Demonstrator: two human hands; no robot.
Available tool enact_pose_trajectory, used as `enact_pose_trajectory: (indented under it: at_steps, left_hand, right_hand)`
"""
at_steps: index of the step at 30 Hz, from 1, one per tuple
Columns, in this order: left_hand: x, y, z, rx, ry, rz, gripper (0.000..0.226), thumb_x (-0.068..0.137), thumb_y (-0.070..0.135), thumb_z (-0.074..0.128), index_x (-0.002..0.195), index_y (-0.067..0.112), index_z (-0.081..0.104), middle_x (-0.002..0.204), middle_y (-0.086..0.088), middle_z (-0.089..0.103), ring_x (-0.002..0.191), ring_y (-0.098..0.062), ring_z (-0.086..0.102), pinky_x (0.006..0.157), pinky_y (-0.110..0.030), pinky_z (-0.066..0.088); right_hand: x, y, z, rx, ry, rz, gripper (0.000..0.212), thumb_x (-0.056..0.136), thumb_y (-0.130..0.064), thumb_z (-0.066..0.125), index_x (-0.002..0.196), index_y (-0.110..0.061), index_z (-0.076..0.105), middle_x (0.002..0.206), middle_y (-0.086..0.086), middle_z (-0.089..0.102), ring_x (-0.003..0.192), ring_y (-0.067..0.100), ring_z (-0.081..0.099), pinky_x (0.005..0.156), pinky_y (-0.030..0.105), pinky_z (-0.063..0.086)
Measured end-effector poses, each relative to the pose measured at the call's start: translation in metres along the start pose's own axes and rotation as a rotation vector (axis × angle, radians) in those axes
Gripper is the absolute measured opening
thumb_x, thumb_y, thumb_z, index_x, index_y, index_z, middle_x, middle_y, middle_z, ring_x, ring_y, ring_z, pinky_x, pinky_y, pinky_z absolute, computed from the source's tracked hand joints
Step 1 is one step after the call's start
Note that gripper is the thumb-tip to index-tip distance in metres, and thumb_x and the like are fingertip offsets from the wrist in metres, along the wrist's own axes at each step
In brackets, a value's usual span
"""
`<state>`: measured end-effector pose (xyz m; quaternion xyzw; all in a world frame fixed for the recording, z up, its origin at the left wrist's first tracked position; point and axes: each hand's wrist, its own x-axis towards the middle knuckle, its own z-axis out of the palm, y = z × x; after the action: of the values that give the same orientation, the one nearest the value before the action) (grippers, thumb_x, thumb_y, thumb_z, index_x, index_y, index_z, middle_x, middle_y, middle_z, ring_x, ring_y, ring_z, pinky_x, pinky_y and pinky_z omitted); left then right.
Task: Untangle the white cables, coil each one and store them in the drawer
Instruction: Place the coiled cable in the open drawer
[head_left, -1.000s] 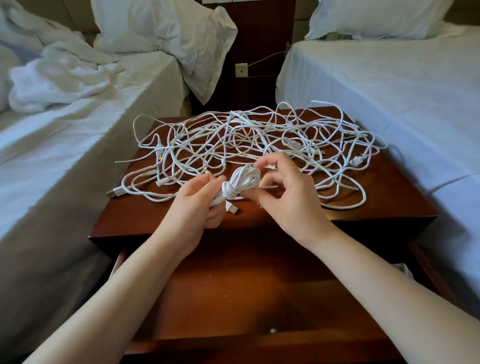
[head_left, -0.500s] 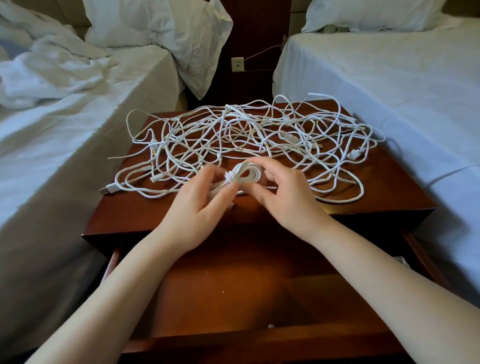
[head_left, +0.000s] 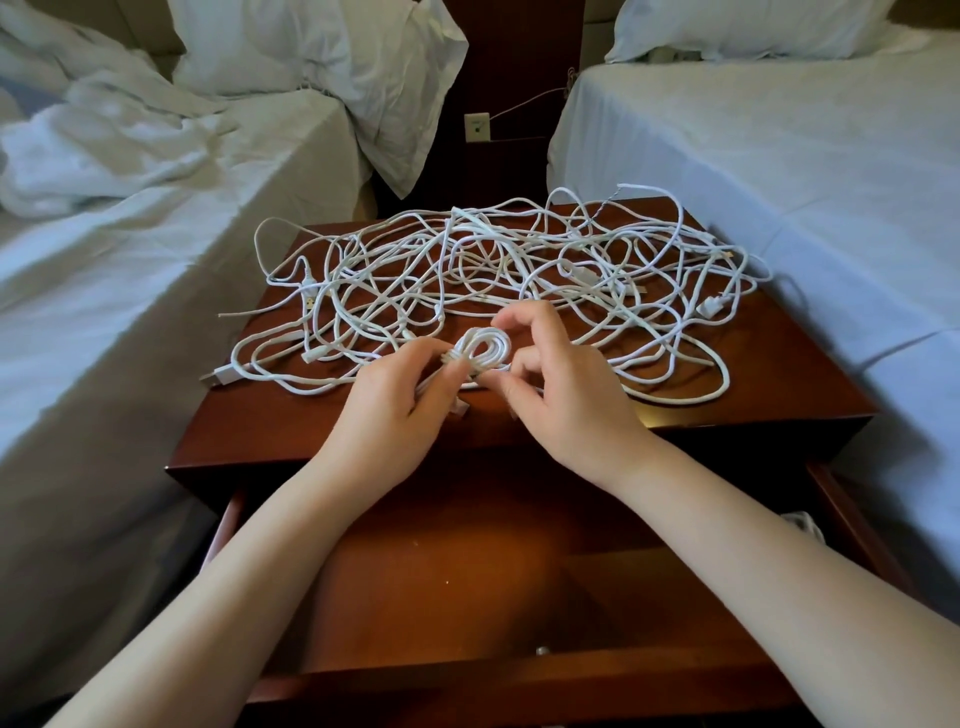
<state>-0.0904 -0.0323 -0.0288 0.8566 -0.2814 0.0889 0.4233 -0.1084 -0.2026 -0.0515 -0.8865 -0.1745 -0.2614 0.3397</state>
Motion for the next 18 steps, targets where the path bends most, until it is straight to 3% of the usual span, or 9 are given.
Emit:
enact_pose_trajectory:
  at_steps: [5, 10, 14, 18]
  left_hand:
    - [0.001, -0.006, 0.002, 0.061, 0.021, -0.034, 0.009, 0.094, 0.023, 0.055, 0.097, 0.018, 0.061, 0.067, 0.016, 0.060, 0.066, 0.003, 0.060, 0.057, -0.009, 0.043]
    - [0.000, -0.011, 0.003, 0.125, 0.036, 0.033, 0.015, 0.091, 0.022, 0.062, 0.100, 0.012, 0.069, 0.070, 0.017, 0.062, 0.067, 0.004, 0.060, 0.059, -0.008, 0.042]
    - [-0.001, -0.011, 0.004, 0.146, 0.043, 0.083, 0.019, 0.089, 0.023, 0.064, 0.102, 0.010, 0.071, 0.073, 0.004, 0.069, 0.067, -0.008, 0.061, 0.058, -0.015, 0.045]
    - [0.000, -0.009, 0.005, 0.142, 0.043, 0.121, 0.018, 0.090, 0.021, 0.065, 0.101, 0.009, 0.071, 0.072, 0.003, 0.068, 0.067, -0.009, 0.061, 0.056, -0.016, 0.045]
  right_hand:
    - [0.003, 0.001, -0.004, -0.210, 0.019, -0.120, 0.010, 0.090, -0.024, 0.061, 0.095, -0.015, 0.064, 0.057, -0.007, 0.060, 0.048, 0.010, 0.052, 0.044, 0.030, 0.047]
    - [0.009, 0.001, -0.010, -0.308, 0.040, -0.173, 0.003, 0.083, -0.015, 0.069, 0.081, -0.013, 0.068, 0.075, -0.003, 0.055, 0.076, 0.017, 0.049, 0.066, 0.030, 0.041]
    - [0.012, 0.000, -0.013, -0.116, 0.056, -0.077, 0.005, 0.086, -0.014, 0.065, 0.082, -0.012, 0.066, 0.068, -0.020, 0.041, 0.069, 0.001, 0.042, 0.066, 0.019, 0.036]
    - [0.010, -0.007, -0.019, 0.188, -0.036, 0.105, 0.006, 0.093, -0.014, 0.061, 0.088, -0.014, 0.064, 0.074, -0.011, 0.060, 0.071, 0.006, 0.056, 0.064, 0.018, 0.044]
